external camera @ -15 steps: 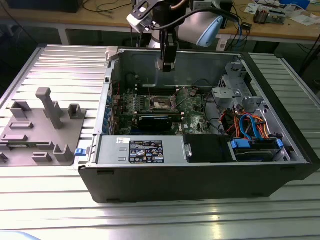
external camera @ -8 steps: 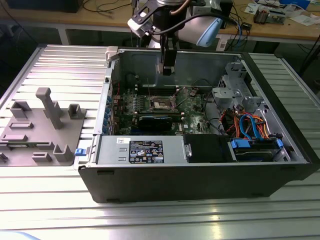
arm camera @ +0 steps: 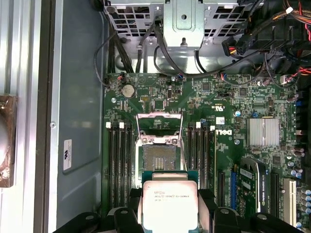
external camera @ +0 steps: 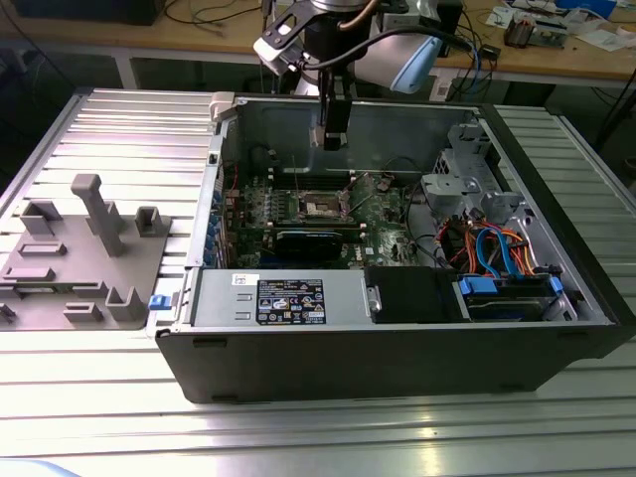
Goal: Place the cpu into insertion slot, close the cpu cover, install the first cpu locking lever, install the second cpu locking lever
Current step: 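Place the cpu into insertion slot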
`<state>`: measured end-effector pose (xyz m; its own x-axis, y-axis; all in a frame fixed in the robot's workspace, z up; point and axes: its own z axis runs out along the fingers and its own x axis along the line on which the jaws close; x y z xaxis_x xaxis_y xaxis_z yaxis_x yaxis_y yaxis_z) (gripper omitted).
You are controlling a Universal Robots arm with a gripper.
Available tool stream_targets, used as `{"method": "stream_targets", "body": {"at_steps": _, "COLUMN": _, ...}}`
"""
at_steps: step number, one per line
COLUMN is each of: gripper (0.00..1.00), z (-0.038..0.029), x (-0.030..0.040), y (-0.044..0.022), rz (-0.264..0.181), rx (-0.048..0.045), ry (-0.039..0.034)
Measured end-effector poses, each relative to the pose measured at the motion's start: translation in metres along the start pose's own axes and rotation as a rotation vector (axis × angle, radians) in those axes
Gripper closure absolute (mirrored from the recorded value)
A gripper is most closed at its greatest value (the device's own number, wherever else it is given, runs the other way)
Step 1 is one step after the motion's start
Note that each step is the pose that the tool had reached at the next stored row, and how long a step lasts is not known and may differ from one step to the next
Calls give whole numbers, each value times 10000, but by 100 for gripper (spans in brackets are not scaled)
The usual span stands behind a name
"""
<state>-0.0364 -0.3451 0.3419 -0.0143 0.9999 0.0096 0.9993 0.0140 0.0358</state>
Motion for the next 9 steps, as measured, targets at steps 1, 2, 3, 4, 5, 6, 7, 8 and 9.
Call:
{"method": "stream_targets", "body": {"at_steps": 1, "gripper": 46, "z": 0, "x": 0, "y": 0, "rz": 0, "rx": 0, "ry": 0}}
{"method": "stream_targets", "body": {"at_steps": 2, "gripper": 46, "z": 1, "x": 0, "y": 0, "rz": 1, "rx": 0, "ry": 0}}
{"method": "stream_targets", "body": {"at_steps": 3, "gripper": 46, "z": 1, "x": 0, "y": 0, "rz": 0, "rx": 0, "ry": 0}}
{"method": "stream_targets", "body": {"at_steps": 4, "gripper": 46, "z": 1, "x": 0, "y": 0, "rz": 0, "rx": 0, "ry": 0}}
{"method": "stream_targets", "body": {"at_steps": 5, "gripper": 46, "z": 1, "x": 0, "y": 0, "rz": 0, "rx": 0, "ry": 0}}
{"method": "stream_targets", "body": {"at_steps": 6, "gripper": 46, "z": 1, "x": 0, "y": 0, "rz": 0, "rx": 0, "ry": 0}}
{"method": "stream_targets", "body": {"at_steps": 7, "gripper": 46, "z": 2, "x": 0, "y": 0, "rz": 0, "rx": 0, "ry": 0}}
{"method": "stream_targets", "body": {"at_steps": 8, "gripper": 46, "z": 3, "x": 0, "y": 0, "rz": 0, "rx": -1, "ry": 1}}
{"method": "stream_targets", "body": {"at_steps": 9, "gripper": 46, "z": 9, "x": 0, "y": 0, "rz": 0, "rx": -7, "ry": 4}}
